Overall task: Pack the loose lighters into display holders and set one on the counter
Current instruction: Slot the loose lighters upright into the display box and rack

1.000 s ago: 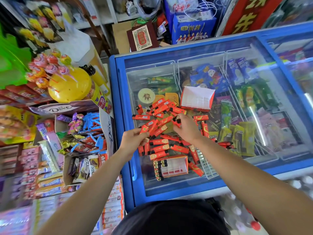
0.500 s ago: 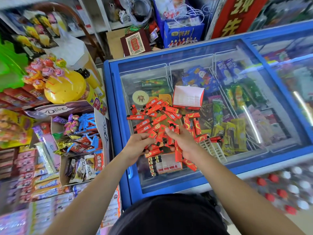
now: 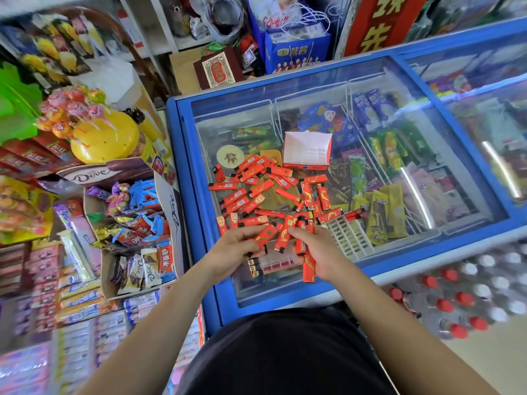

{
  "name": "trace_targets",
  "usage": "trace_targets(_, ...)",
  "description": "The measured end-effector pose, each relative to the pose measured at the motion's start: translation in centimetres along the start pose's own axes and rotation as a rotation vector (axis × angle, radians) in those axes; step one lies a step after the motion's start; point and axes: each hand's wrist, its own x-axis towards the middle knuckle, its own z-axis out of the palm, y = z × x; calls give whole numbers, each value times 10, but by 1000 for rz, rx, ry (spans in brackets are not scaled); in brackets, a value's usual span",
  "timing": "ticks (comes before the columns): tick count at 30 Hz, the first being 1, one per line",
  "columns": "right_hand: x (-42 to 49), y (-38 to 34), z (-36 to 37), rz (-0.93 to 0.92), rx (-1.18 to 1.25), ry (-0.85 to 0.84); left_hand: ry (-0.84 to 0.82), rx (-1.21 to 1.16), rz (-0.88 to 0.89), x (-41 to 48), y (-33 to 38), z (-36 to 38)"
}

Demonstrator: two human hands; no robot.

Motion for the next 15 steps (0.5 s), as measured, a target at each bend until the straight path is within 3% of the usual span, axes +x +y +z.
trace_targets(3,-13,4,-4,-42,-11,24,158,221,139,-8,-9,-1)
trace_targets(7,-26,7,-9,-141,-158,96,334,277,284,-17,-20,-5)
trace_targets(15,-37,19,-15,-277,-426,141,357,248,296,-30,-38,6)
